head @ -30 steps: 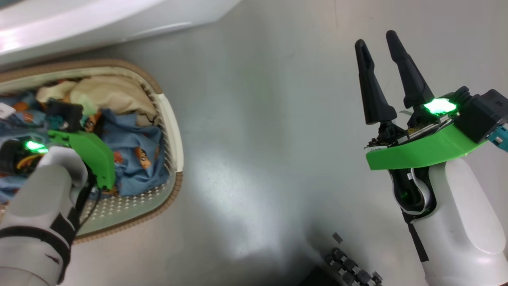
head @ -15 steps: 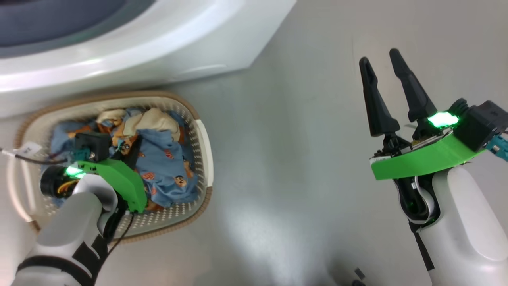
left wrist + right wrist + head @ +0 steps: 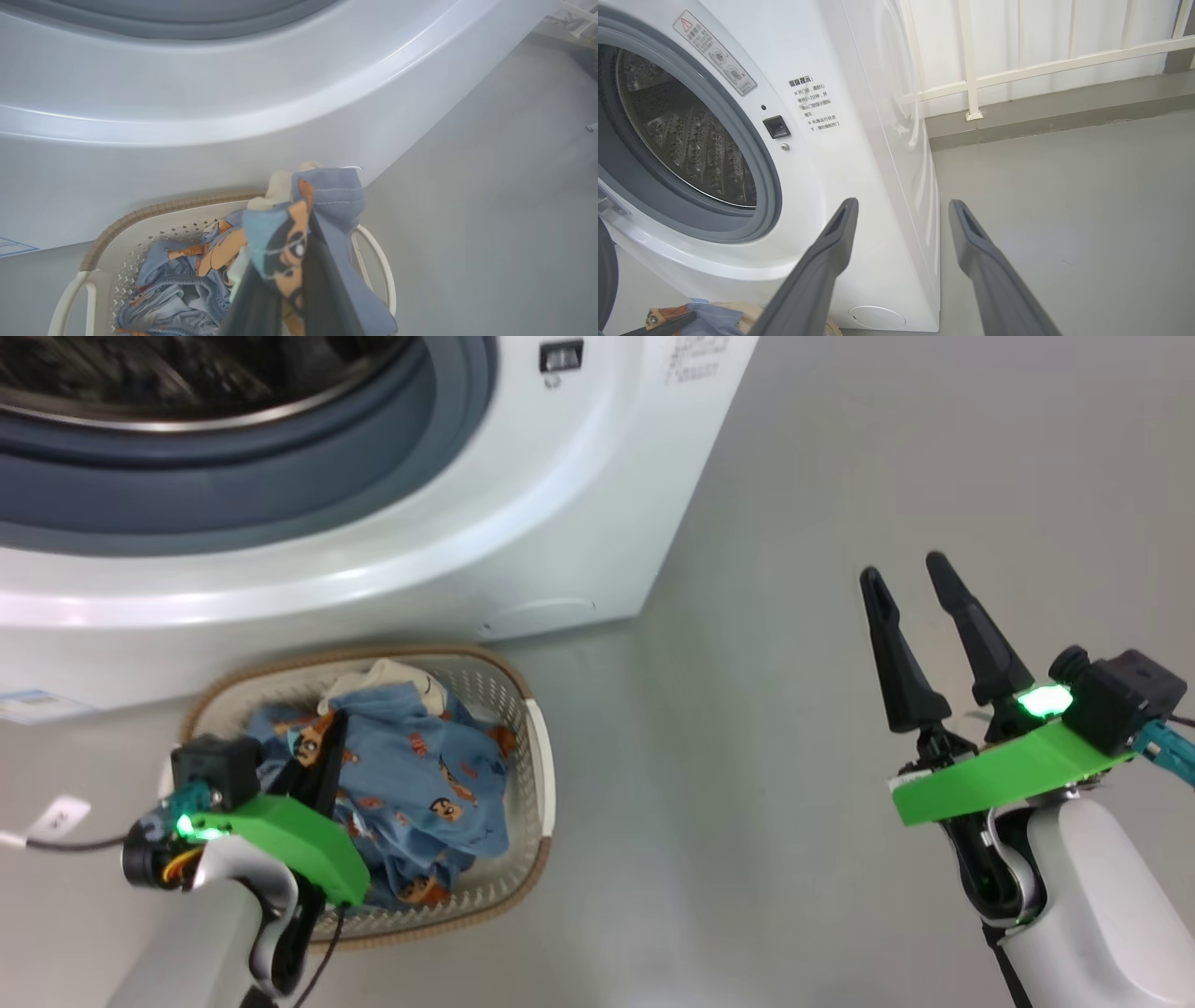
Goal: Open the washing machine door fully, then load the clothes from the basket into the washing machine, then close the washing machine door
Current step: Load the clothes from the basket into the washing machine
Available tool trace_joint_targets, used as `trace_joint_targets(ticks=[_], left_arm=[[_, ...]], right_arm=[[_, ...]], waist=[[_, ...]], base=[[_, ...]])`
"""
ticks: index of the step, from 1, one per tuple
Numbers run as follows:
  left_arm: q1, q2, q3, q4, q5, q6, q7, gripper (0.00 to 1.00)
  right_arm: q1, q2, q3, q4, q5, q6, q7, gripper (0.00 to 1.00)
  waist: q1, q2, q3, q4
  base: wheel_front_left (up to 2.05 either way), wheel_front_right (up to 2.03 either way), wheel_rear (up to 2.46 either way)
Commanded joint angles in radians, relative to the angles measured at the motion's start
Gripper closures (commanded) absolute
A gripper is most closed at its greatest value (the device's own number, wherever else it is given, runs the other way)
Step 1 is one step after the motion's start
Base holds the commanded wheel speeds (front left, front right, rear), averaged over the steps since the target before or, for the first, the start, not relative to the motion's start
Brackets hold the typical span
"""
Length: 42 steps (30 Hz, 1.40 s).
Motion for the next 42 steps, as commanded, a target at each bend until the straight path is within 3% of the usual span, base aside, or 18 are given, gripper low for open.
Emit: trace_joint_targets(ticks=[1, 14, 23, 42], left_arm=[[0.056, 0.020, 0.078, -0.070, 0.033, 0.014, -0.012, 1.00], [0.239, -0.034, 0.237, -0.311, 0.103, 0.034, -0.012, 1.00], [0.337, -0.057, 0.307, -0.481, 0.156, 0.075, -0.012, 1.00], [0.352, -0.055, 0.308, -0.567, 0.174, 0.116, -0.003, 1.00]], right_arm=[[0.042, -0.012, 0.013, -0.013, 0.016, 0.002, -0.005, 0.00], [0.122, -0.035, 0.015, 0.010, 0.027, 0.002, -0.005, 0.00], [0.163, -0.052, 0.021, 0.018, 0.035, 0.002, -0.005, 0.00], [0.179, -0.060, 0.024, 0.015, 0.039, 0.002, -0.005, 0.00]], waist=[[0.0000, 0.0000, -0.111, 0.044], [0.0000, 0.0000, -0.256, 0.085], [0.0000, 0.0000, -0.324, 0.106], [0.0000, 0.0000, -0.336, 0.113]], base=[[0.00, 0.00, 0.00], [0.00, 0.00, 0.00], [0.00, 0.00, 0.00], [0.00, 0.00, 0.00]])
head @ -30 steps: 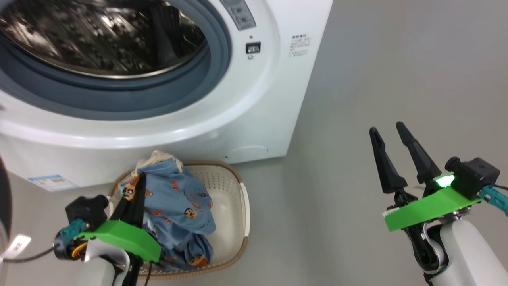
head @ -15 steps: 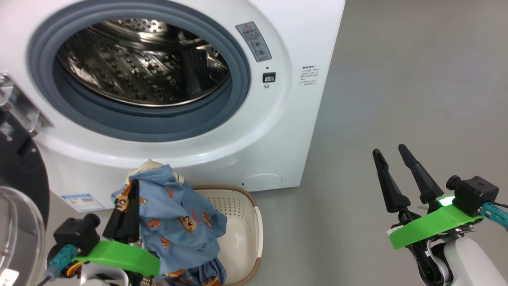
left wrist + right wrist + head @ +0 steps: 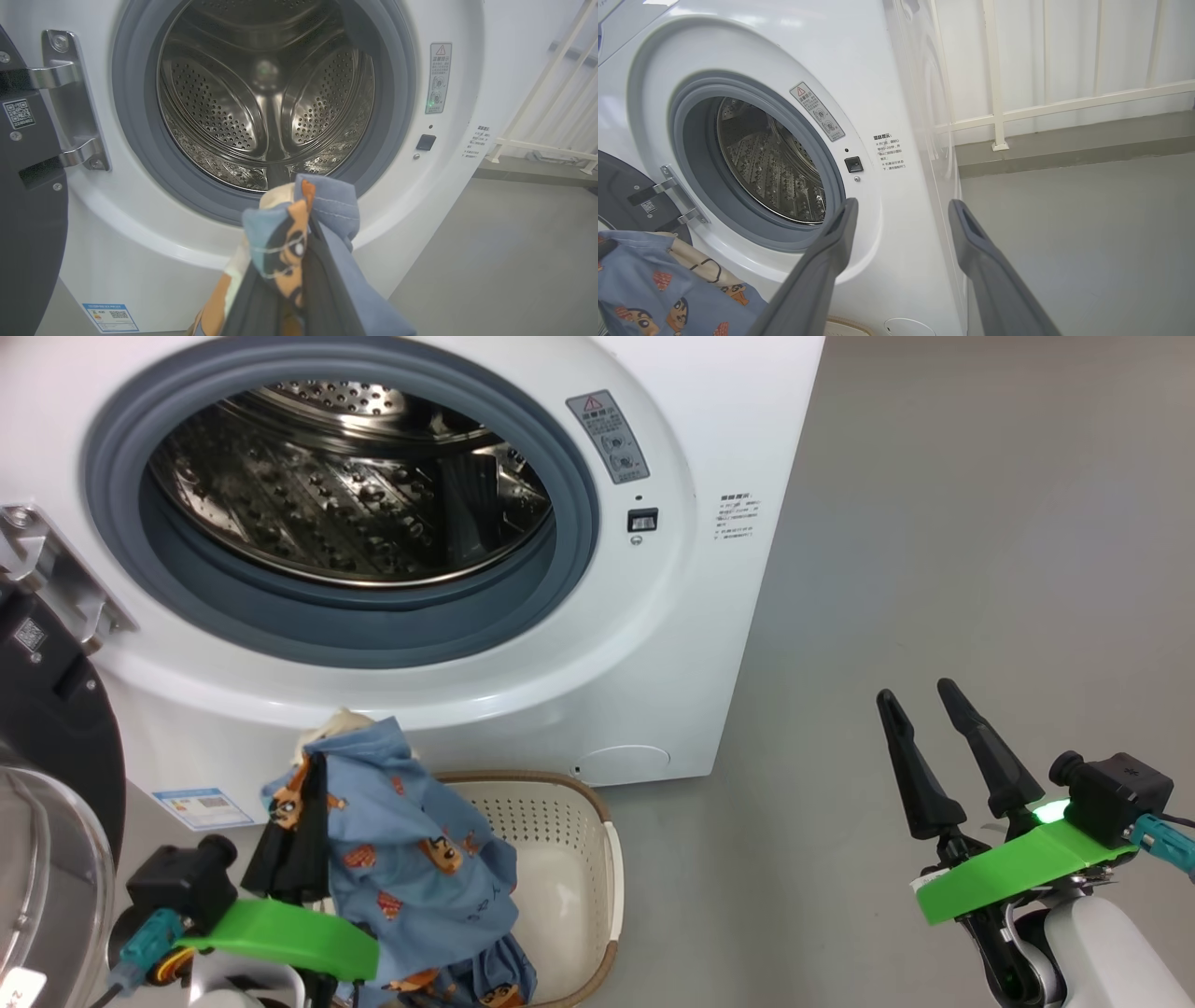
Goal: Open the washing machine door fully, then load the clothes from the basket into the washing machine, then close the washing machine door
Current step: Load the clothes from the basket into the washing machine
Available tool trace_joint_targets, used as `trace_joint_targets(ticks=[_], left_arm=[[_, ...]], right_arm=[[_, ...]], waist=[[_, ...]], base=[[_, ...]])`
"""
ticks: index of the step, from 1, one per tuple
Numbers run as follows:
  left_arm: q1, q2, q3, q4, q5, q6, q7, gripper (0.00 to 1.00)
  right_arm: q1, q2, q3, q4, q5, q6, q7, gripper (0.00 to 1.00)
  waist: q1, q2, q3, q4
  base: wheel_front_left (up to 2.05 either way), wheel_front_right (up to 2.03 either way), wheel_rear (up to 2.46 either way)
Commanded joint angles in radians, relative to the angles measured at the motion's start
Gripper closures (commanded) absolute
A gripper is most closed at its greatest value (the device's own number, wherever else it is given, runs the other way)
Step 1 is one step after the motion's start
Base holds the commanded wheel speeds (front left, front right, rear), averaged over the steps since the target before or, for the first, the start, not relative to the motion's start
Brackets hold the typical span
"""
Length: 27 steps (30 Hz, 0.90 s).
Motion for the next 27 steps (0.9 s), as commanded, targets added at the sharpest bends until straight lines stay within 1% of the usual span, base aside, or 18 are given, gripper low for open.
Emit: trace_joint_targets(ticks=[1, 5, 10, 13, 15, 16, 20, 27], left_arm=[[-0.048, 0.024, 0.032, -0.033, 0.014, 0.007, -0.004, 1.00], [-0.108, 0.034, 0.032, -0.038, 0.022, 0.005, -0.001, 1.00], [-0.231, 0.051, 0.048, -0.042, 0.025, -0.002, 0.002, 1.00], [-0.312, 0.050, 0.050, -0.018, 0.016, -0.017, 0.005, 1.00], [-0.367, 0.055, 0.048, 0.030, 0.015, -0.030, 0.005, 1.00], [-0.367, 0.055, 0.048, 0.030, 0.015, -0.030, 0.005, 1.00], [-0.485, 0.060, 0.036, 0.187, 0.018, -0.047, 0.019, 1.00], [-0.709, 0.076, 0.041, 0.474, 0.022, -0.074, 0.001, 1.00]], right_arm=[[0.001, -0.007, 0.019, -0.027, 0.004, 0.002, -0.005, 0.00], [-0.008, -0.004, 0.022, -0.032, 0.003, 0.002, -0.005, 0.00], [-0.025, -0.001, 0.028, -0.039, 0.001, 0.002, -0.005, 0.00], [-0.039, -0.001, 0.031, -0.043, 0.000, 0.002, -0.005, 0.00], [-0.049, 0.001, 0.031, -0.047, -0.001, 0.002, -0.005, 0.00], [-0.049, 0.001, 0.031, -0.047, -0.001, 0.002, -0.005, 0.00], [-0.074, 0.005, 0.038, -0.057, -0.002, 0.002, -0.005, 0.00], [-0.118, 0.028, 0.037, -0.079, -0.008, 0.002, -0.005, 0.00]], waist=[[0.0000, 0.0000, 0.005, -0.002], [0.0000, 0.0000, 0.027, -0.007], [0.0000, 0.0000, 0.074, -0.021], [0.0000, 0.0000, 0.112, -0.034], [0.0000, 0.0000, 0.140, -0.046], [0.0000, 0.0000, 0.140, -0.046], [0.0000, 0.0000, 0.207, -0.077], [0.0000, 0.0000, 0.344, -0.148]], base=[[0.00, 0.00, 0.00], [0.00, 0.00, 0.00], [0.00, 0.00, 0.00], [0.00, 0.00, 0.00], [0.00, 0.00, 0.00], [0.00, 0.00, 0.00], [0.00, 0.00, 0.00], [0.00, 0.00, 0.00]])
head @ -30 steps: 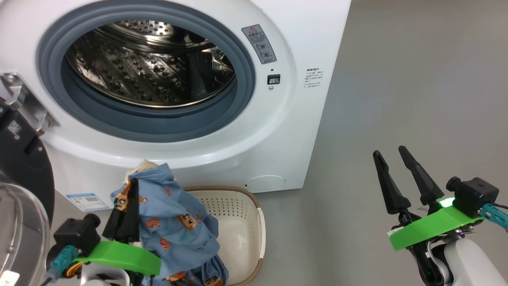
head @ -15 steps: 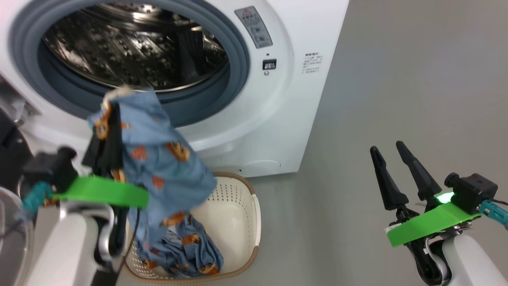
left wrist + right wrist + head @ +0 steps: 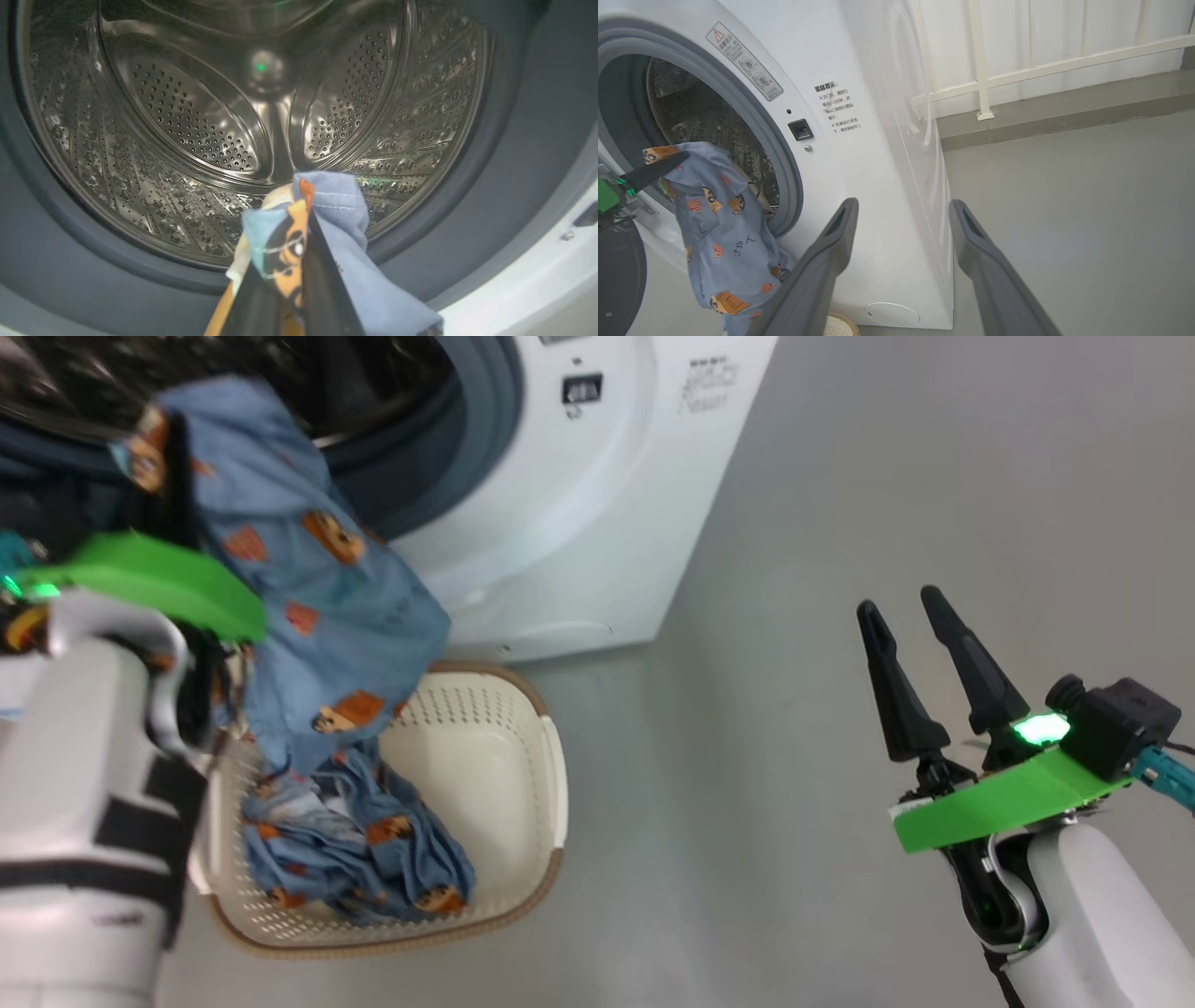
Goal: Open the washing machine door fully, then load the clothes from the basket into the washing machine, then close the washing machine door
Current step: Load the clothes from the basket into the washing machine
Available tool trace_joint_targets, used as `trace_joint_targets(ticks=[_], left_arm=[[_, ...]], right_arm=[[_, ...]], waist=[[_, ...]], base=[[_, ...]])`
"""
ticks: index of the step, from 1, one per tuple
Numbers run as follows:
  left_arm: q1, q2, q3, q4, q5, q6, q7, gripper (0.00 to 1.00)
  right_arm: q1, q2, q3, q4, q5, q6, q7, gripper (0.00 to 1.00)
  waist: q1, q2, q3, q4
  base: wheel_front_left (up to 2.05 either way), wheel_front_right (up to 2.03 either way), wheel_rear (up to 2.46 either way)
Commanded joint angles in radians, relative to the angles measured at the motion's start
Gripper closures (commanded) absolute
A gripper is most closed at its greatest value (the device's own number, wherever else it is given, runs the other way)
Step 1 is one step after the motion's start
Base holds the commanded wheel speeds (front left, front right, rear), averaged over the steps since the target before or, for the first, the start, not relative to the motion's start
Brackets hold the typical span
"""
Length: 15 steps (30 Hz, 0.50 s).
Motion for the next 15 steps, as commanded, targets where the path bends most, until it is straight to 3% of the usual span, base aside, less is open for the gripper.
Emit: trace_joint_targets(ticks=[1, 7, 15], left_arm=[[-0.071, 0.049, 0.034, 0.024, 0.006, -0.008, -0.010, 1.00], [-0.232, 0.072, 0.038, 0.167, 0.017, -0.025, -0.020, 1.00], [-0.424, 0.095, 0.061, 0.246, 0.046, -0.025, -0.022, 1.00]], right_arm=[[-0.016, 0.008, 0.021, -0.030, -0.007, 0.002, -0.005, 0.00], [-0.045, 0.038, 0.027, -0.044, -0.011, 0.002, -0.005, 0.00], [-0.078, 0.069, 0.045, -0.055, -0.014, 0.002, -0.005, 0.00]], waist=[[0.0000, 0.0000, 0.114, -0.078], [0.0000, 0.0000, 0.216, -0.128], [0.0000, 0.0000, 0.315, -0.178]], base=[[0.00, 0.00, 0.00], [0.00, 0.00, 0.00], [0.00, 0.00, 0.00]])
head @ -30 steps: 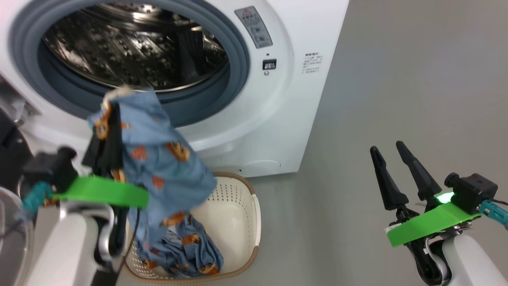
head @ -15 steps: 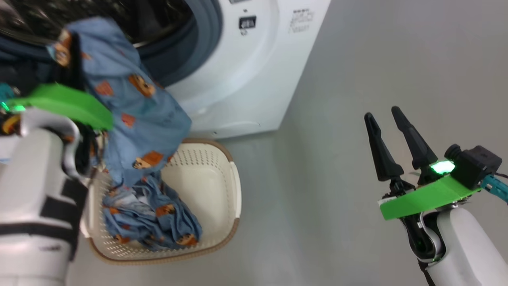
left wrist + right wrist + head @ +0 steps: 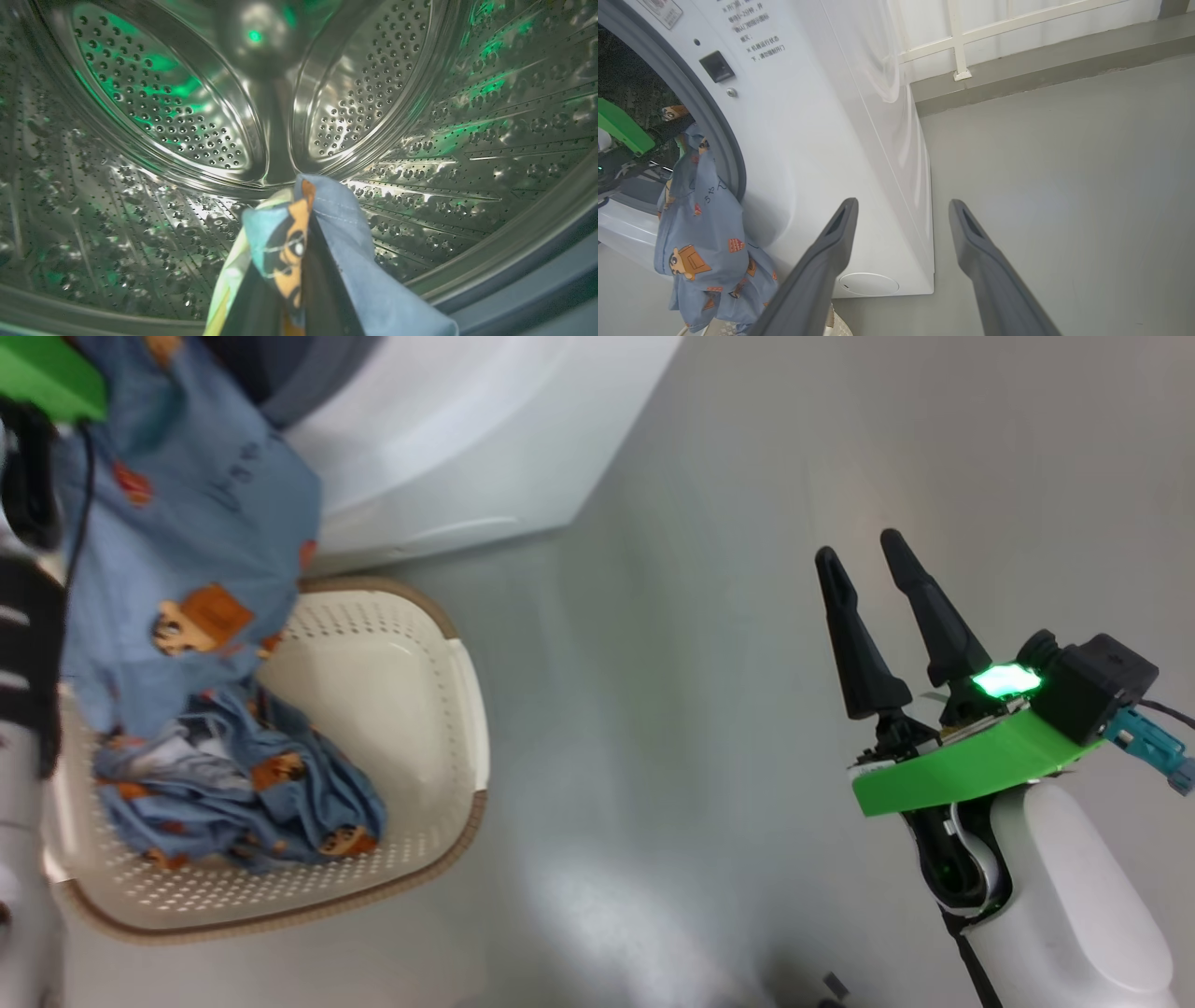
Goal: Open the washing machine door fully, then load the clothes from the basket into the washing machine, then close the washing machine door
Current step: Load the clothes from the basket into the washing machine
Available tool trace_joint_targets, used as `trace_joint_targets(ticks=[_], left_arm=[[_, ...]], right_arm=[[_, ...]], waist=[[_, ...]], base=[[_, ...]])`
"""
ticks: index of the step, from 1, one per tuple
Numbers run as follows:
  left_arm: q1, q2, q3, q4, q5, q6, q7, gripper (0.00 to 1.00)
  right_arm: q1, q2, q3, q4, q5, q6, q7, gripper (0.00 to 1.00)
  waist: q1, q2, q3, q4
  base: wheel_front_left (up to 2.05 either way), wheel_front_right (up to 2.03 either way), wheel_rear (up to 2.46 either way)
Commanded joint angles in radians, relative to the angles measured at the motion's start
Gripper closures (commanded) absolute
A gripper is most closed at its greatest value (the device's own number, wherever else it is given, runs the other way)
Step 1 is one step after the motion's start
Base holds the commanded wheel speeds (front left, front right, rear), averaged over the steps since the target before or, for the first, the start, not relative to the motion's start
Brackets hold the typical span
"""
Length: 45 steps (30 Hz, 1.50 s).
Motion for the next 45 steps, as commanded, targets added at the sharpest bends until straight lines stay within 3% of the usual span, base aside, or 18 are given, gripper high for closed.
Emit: trace_joint_targets(ticks=[1, 4, 9, 13, 14, 15, 16, 32, 45], left_arm=[[-0.051, 0.048, 0.017, -0.005, 0.020, 0.003, -0.006, 1.00], [-0.111, 0.053, 0.025, -0.001, 0.046, 0.033, -0.006, 1.00], [-0.160, 0.056, 0.071, -0.137, 0.106, 0.090, -0.006, 1.00], [-0.132, 0.050, 0.111, -0.188, 0.148, 0.103, -0.006, 1.00], [-0.122, 0.045, 0.114, -0.177, 0.152, 0.103, -0.006, 0.66], [-0.113, 0.041, 0.116, -0.164, 0.156, 0.101, -0.006, 0.04], [-0.108, 0.038, 0.114, -0.149, 0.162, 0.097, -0.006, 0.00], [-0.034, 0.004, 0.124, -0.043, 0.192, 0.056, -0.006, 0.00], [0.216, -0.020, 0.124, -0.250, 0.226, 0.057, -0.006, 0.00]], right_arm=[[-0.001, 0.008, 0.023, -0.026, -0.012, 0.002, -0.005, 0.00], [-0.008, 0.017, 0.029, -0.025, -0.012, 0.002, -0.005, 0.00], [-0.014, 0.026, 0.030, -0.026, -0.013, 0.002, -0.005, 0.00], [-0.015, 0.029, 0.025, -0.024, -0.016, 0.002, -0.005, 0.00], [-0.014, 0.030, 0.025, -0.022, -0.016, 0.002, -0.005, 0.00], [-0.015, 0.030, 0.025, -0.020, -0.016, 0.002, -0.005, 0.00], [-0.016, 0.030, 0.026, -0.019, -0.016, 0.002, -0.005, 0.00], [-0.018, 0.015, 0.016, -0.014, -0.021, 0.002, -0.005, 0.00], [0.007, 0.014, 0.009, -0.007, -0.015, 0.002, -0.005, 0.00]], waist=[[0.0000, -0.0001, 0.086, -0.071], [0.0000, -0.0001, 0.105, -0.088], [0.0000, -0.0001, 0.123, -0.101], [0.0000, -0.0001, 0.123, -0.100], [0.0000, -0.0001, 0.122, -0.097], [0.0000, -0.0001, 0.120, -0.093], [0.0000, -0.0001, 0.118, -0.090], [0.0000, -0.0001, 0.070, -0.026], [0.0000, -0.0001, -0.010, 0.027]], base=[[0.00, 0.00, 0.00], [0.00, 0.00, 0.00], [0.00, 0.00, 0.00], [0.00, 0.00, 0.00], [0.00, 0.00, 0.00], [0.00, 0.00, 0.00], [0.00, 0.00, 0.00], [0.00, 0.00, 0.00], [0.00, 0.00, 0.00]])
